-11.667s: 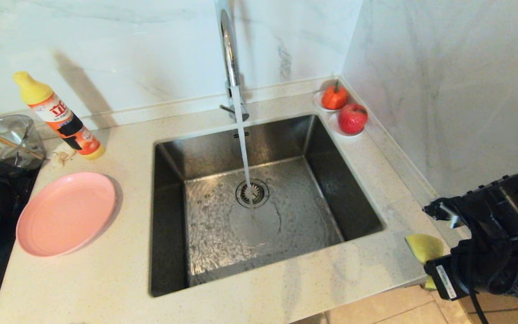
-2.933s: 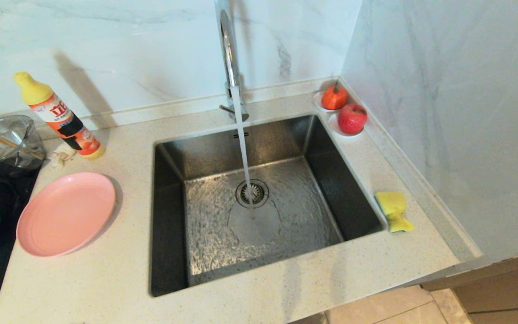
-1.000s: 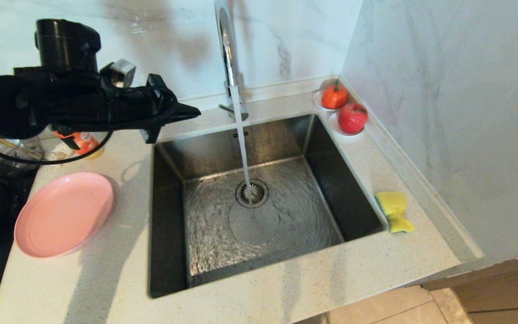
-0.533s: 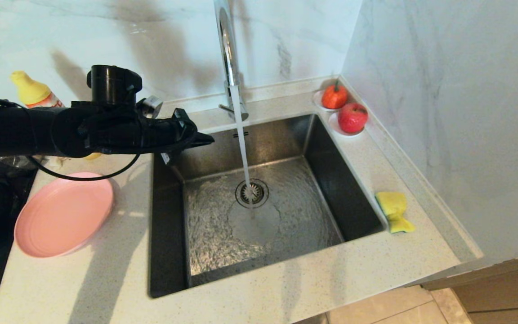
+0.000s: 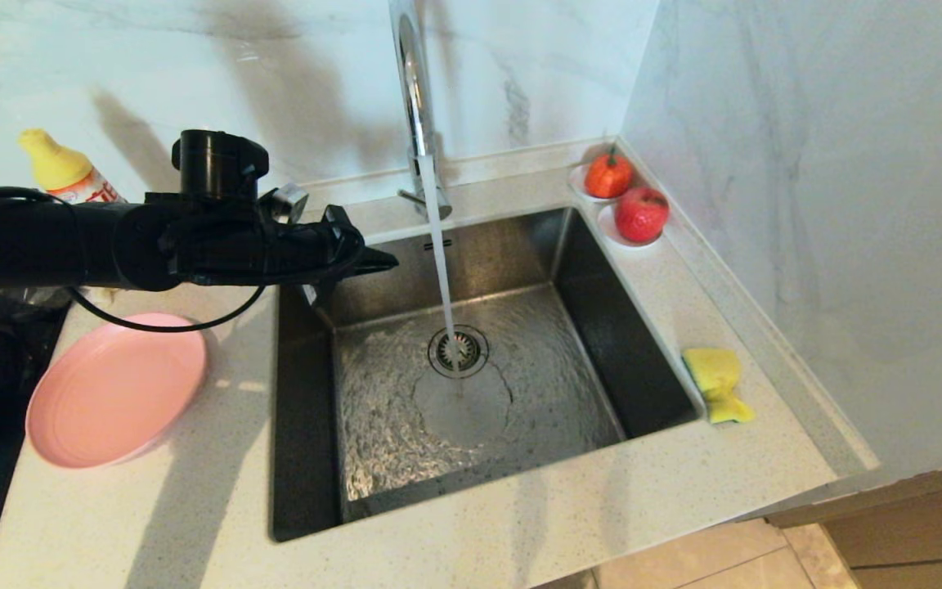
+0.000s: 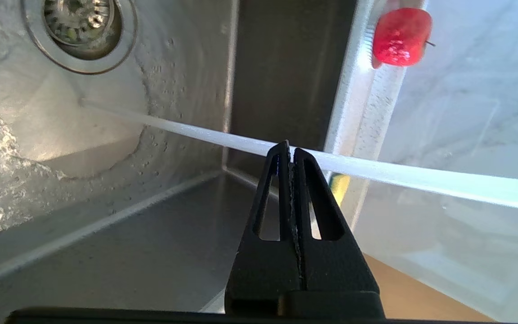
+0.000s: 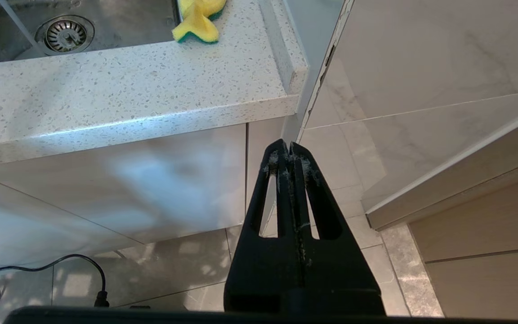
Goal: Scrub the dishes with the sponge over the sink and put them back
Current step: Turn off the faucet
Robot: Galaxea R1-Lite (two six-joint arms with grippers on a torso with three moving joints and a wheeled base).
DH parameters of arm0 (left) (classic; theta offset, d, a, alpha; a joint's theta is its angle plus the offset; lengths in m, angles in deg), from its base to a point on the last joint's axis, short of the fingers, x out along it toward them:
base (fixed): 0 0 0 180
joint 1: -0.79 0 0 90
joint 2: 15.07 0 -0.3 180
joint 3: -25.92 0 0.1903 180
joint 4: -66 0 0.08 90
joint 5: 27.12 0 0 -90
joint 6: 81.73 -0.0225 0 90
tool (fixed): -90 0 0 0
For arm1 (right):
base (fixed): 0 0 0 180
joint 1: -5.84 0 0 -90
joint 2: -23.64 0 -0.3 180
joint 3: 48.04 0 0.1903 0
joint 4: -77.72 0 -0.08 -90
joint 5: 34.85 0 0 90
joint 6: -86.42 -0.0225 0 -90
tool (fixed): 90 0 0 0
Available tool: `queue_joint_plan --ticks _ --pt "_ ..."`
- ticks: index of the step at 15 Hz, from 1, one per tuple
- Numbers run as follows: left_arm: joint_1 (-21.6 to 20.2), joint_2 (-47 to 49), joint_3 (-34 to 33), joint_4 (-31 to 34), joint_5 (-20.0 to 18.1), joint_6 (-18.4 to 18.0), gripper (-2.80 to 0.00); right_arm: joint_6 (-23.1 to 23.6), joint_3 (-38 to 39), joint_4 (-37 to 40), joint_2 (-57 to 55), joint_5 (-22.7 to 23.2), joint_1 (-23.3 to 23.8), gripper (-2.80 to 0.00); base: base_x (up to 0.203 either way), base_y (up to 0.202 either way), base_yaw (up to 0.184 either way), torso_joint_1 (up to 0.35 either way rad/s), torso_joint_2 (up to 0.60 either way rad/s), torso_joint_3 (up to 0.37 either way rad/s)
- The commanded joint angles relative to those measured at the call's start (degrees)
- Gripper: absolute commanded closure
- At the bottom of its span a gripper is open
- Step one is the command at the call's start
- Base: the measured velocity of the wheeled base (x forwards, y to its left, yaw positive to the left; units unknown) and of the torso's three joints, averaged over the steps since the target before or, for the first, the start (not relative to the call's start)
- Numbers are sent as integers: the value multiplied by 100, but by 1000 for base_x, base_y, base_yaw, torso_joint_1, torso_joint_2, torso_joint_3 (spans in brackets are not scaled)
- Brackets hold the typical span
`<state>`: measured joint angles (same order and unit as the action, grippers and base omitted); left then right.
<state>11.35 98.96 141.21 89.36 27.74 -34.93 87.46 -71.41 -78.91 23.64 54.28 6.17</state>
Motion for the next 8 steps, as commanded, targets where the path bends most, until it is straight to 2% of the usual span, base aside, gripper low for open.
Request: queue_joint_plan --ticks 1,8 --pt "8 -34 89 0 -36 32 0 2 0 0 -9 0 2 0 0 0 0 0 0 0" --pt "8 149 433 -4 -45 99 0 2 1 0 -9 0 2 0 0 0 0 0 0 0"
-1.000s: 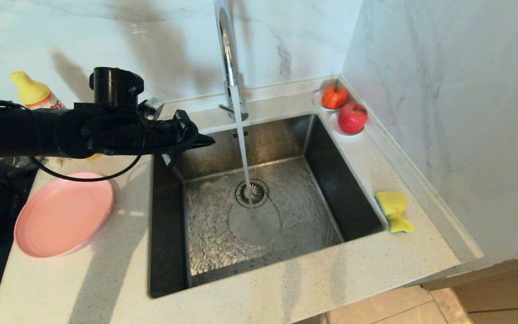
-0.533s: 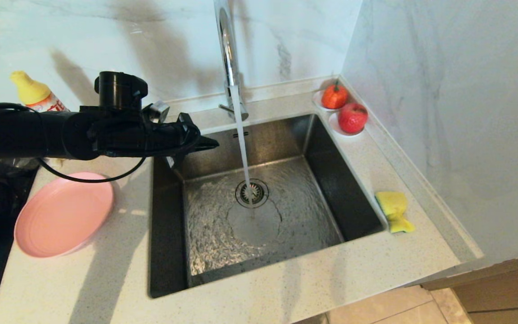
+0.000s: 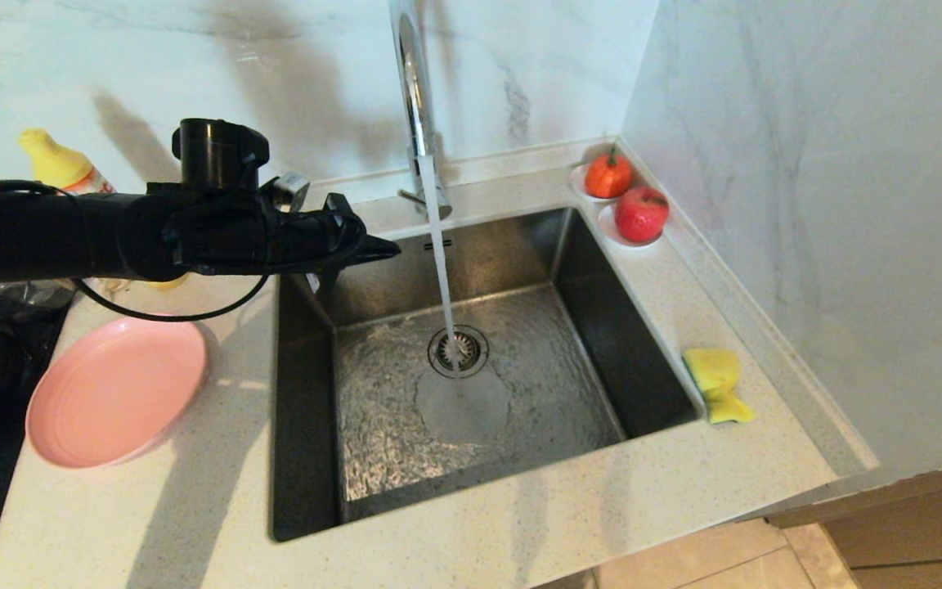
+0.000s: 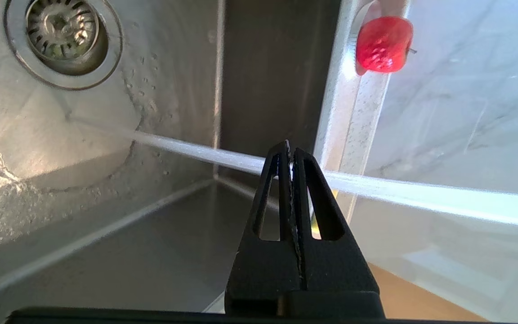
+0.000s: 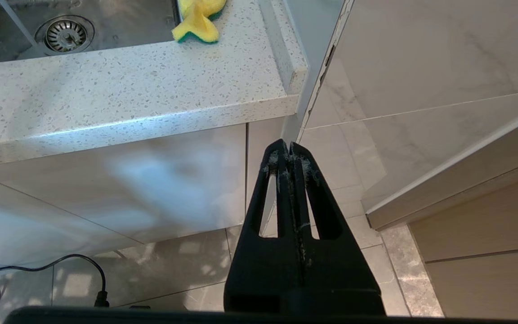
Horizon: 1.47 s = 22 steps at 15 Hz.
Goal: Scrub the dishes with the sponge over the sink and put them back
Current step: Turn off the faucet
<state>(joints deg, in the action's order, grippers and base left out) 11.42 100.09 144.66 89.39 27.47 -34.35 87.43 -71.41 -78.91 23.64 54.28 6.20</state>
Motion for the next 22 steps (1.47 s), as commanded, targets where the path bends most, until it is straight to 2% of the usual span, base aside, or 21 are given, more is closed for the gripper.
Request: queue_joint_plan --ticks 1,3,6,14,22 --pt "0 60 150 -6 -17 72 0 4 0 0 -9 0 0 0 0 0 0 0 0 0" --pt "0 112 227 -216 -11 300 0 4 8 0 -9 0 0 0 0 0 0 0 0 0" --pt "0 260 224 -877 -9 675 0 4 0 0 -9 0 0 0 0 0 0 0 0 0" --pt "-3 551 606 -928 60 659 0 4 0 0 -9 0 0 0 0 0 0 0 0 0" --pt "-8 791 674 -1600 70 666 0 4 0 0 -9 0 0 0 0 0 0 0 0 0"
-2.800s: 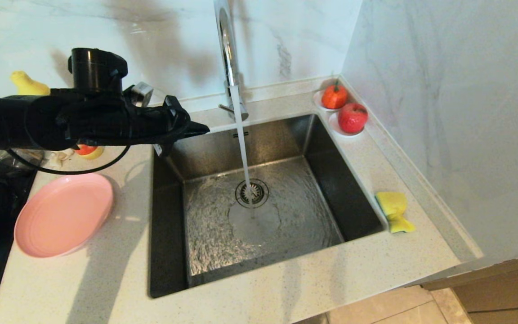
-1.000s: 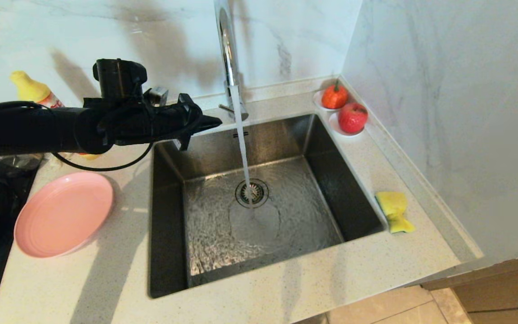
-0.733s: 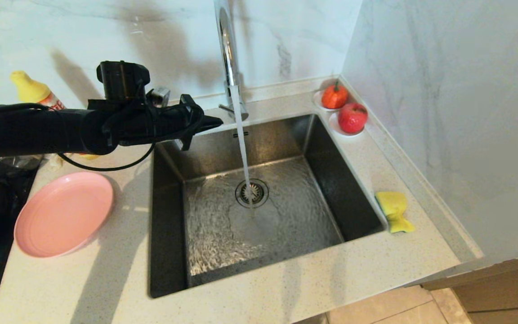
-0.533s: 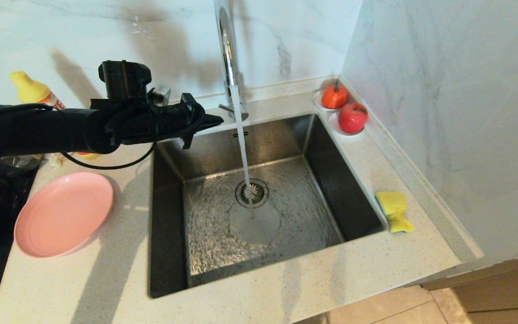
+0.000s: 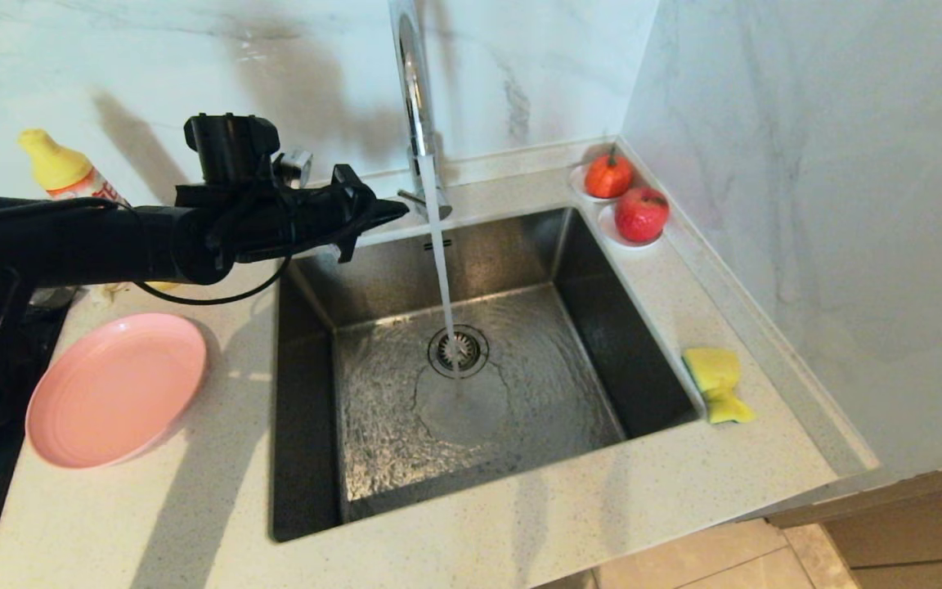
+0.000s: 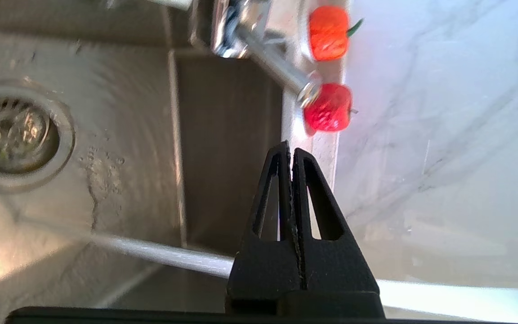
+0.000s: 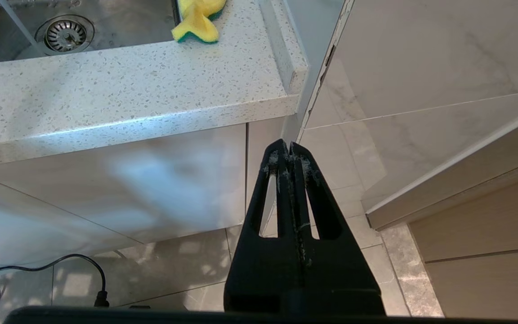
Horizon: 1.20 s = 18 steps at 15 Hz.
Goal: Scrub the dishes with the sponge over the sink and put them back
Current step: Turn off the faucet
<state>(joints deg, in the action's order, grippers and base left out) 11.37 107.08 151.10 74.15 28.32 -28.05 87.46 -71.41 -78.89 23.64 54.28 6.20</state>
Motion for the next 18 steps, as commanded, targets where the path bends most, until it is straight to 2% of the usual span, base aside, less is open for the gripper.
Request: queue_joint_plan --ticks 1,9,18 --pt "-3 146 101 -86 -11 37 0 2 0 -2 -9 0 0 0 0 0 0 0 0 0" --pt "5 367 490 -92 268 32 0 2 7 -2 -9 0 0 0 0 0 0 0 0 0" --pt "5 600 884 -122 318 28 0 2 8 -2 -9 0 0 0 0 0 0 0 0 0"
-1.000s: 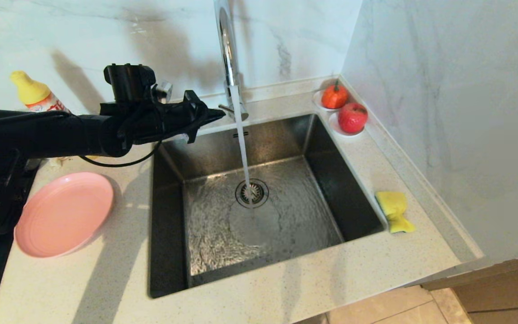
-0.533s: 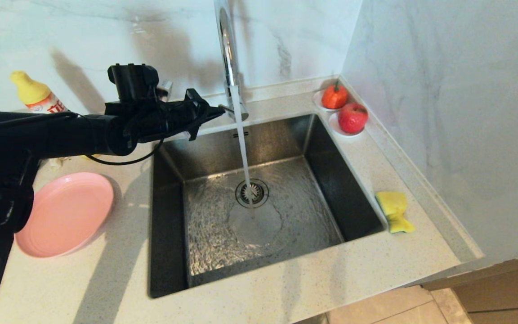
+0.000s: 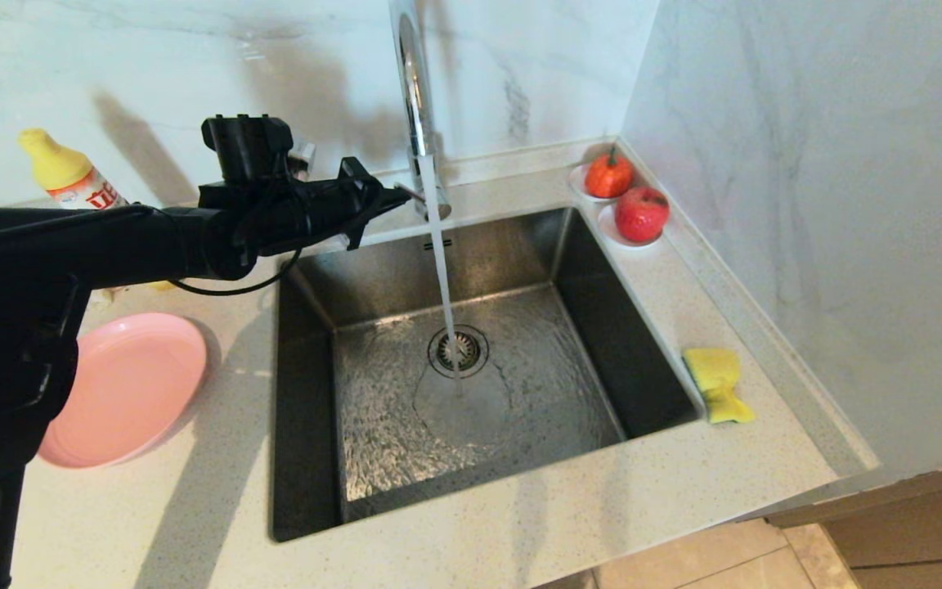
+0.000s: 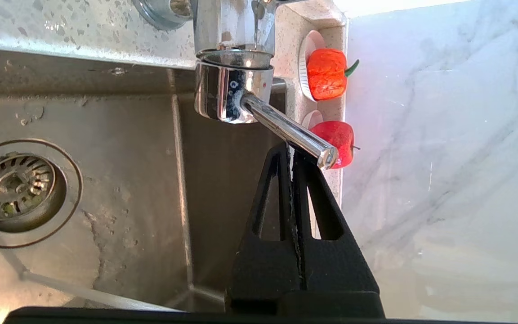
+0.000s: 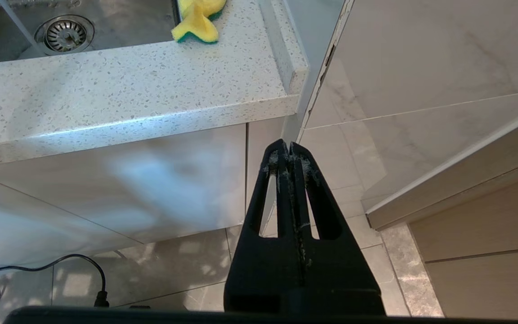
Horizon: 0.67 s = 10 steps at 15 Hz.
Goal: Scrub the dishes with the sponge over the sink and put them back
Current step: Turn off the faucet
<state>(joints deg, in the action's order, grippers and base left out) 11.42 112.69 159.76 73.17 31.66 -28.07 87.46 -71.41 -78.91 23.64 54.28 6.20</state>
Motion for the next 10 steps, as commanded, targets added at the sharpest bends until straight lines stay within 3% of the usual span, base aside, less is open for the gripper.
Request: queue_joint_plan --ticks 1,10 --pt "0 73 20 -111 12 30 0 2 6 0 -9 0 0 0 0 0 0 0 0 0" --pt "9 144 36 -639 255 21 0 2 0 0 -9 0 0 0 0 0 0 0 0 0"
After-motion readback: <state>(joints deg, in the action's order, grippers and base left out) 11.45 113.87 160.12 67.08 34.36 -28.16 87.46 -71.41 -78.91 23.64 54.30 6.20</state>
